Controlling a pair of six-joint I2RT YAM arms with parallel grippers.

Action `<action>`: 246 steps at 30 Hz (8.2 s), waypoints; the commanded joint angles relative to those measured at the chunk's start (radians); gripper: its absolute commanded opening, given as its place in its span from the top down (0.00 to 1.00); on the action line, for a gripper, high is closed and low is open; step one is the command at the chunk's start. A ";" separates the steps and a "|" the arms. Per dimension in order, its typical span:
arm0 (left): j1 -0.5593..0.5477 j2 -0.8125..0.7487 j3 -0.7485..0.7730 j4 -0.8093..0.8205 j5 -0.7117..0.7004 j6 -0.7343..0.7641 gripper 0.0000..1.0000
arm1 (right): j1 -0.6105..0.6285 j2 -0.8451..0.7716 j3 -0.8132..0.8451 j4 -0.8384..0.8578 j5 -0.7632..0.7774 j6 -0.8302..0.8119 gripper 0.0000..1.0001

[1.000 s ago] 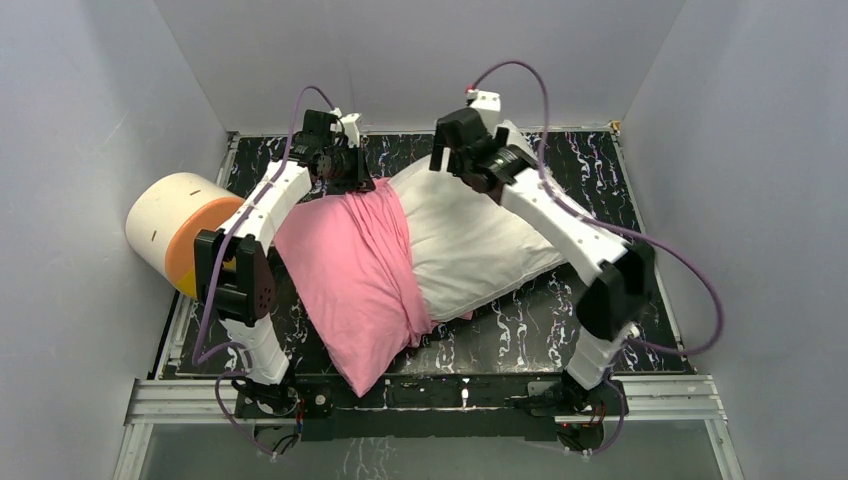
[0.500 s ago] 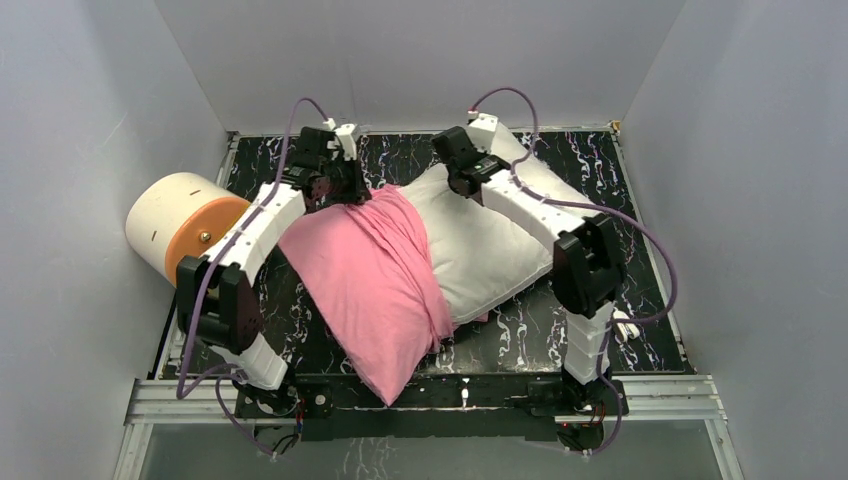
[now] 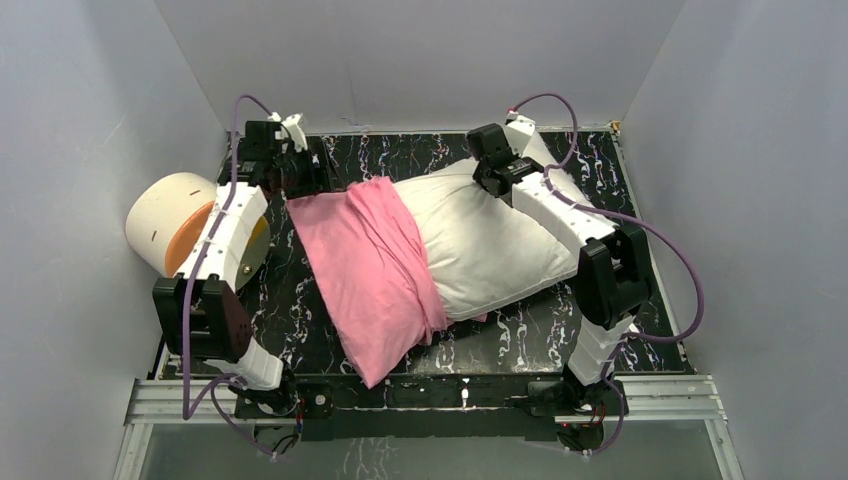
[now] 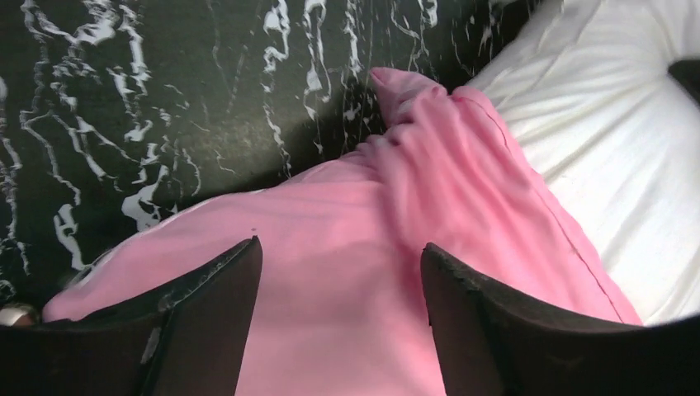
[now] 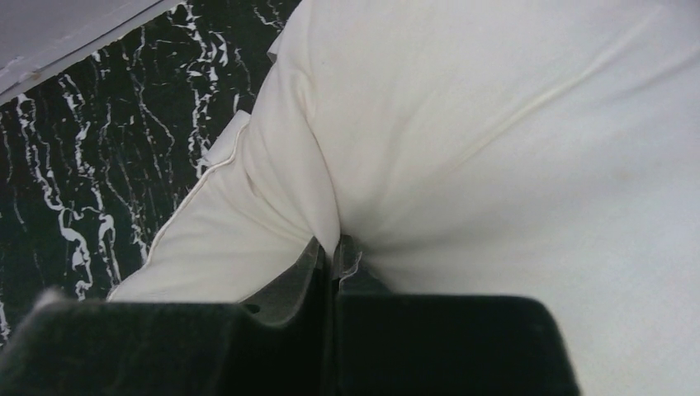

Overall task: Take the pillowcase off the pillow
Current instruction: Remove the pillow from the pillowcase.

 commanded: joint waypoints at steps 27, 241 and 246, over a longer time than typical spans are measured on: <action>-0.218 -0.263 -0.322 -0.115 -0.449 -0.035 1.00 | -0.180 -0.177 -0.216 -0.125 -0.031 -0.055 0.97; -0.182 -1.099 -0.656 -0.231 -0.440 -0.566 0.29 | 0.231 -0.857 -0.477 0.279 -0.645 -0.850 0.35; -0.183 -0.965 -0.515 -0.203 -0.539 -0.402 0.14 | 0.221 -0.534 -0.237 0.047 -0.125 -0.479 0.25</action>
